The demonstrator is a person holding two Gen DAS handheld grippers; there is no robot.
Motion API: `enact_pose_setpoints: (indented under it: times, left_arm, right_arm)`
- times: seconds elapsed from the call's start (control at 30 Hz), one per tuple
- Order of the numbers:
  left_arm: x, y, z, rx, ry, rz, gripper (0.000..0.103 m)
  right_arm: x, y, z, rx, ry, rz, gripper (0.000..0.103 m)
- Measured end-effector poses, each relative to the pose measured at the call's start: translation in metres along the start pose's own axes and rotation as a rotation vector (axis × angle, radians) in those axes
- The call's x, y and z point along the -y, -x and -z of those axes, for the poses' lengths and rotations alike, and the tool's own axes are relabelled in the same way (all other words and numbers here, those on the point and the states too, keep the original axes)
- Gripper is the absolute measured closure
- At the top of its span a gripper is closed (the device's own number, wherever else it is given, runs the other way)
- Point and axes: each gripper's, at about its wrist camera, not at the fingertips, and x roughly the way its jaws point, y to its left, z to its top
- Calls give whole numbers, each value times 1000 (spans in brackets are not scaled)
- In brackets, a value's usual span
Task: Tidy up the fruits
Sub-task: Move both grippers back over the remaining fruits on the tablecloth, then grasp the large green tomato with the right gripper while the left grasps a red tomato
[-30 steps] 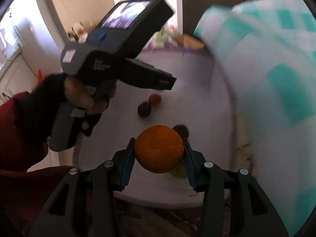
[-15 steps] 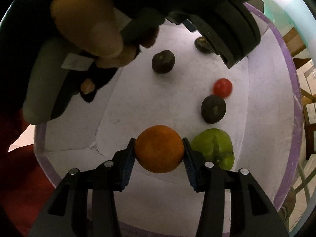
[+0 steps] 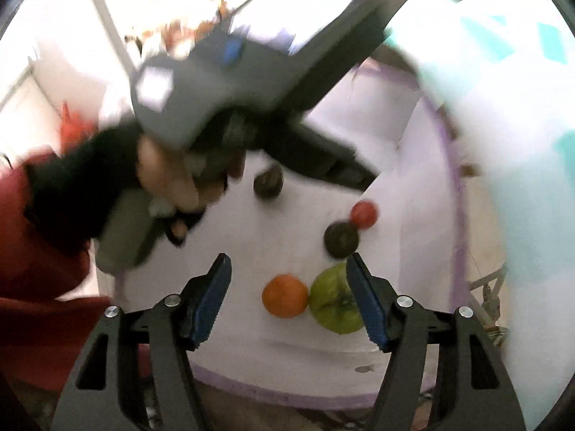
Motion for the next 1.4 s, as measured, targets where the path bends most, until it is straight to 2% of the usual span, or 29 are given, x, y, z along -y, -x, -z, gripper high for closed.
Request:
enact_pose_setpoints:
  times: [0.03,0.1,0.17,0.23,0.27,0.33,0.43,0.5,0.63,0.77,0.83,0.97,1.13,1.2,1.3,1.4]
  left_arm:
    - [-2,7,-1,30,12,-9,25]
    - [-8,39,-2,177,69,-63,21]
    - [-13,79,-4,341,130,-84,3]
    - [-15,114,-9,472,179,-65,2]
    - [-11,134,-14,535,193,-36,2]
    - [4,160,-29,587,168,52,2]
    - [43,182,-53,588,82,166,2]
    - [75,190,-66,577,21,230,2]
    - [158,189,-99,495,-104,385,2]
    - [259,160,-142,368,-170,417,2]
    - [304,146,-164,325,-187,424,2]
    - [374,122,-193,344,-227,377,2]
    - [438,101,-218,347,-256,378,2]
    - [458,90,-230,325,-251,387,2]
    - [465,83,-239,309,-223,417,2]
    - [465,81,-241,291,-224,448,2]
  right_arm:
    - [6,14,-2,46,-20,4,31]
    - [24,51,-3,168,-86,12,27]
    - [44,86,2,278,-155,35,24]
    - [70,117,5,382,-224,69,21]
    - [84,135,11,450,-272,98,17]
    - [113,165,27,553,-372,176,16]
    - [150,193,51,595,-492,282,16]
    - [182,210,78,622,-625,352,16]
    - [228,231,123,661,-805,457,16]
    - [264,244,169,663,-985,509,16]
    - [278,249,188,680,-1056,496,16]
    - [289,254,212,747,-1164,447,16]
    - [289,257,219,786,-1181,408,16]
    - [285,259,219,786,-1175,399,16]
    - [289,255,217,742,-1195,372,16]
    - [300,245,211,617,-1238,321,16]
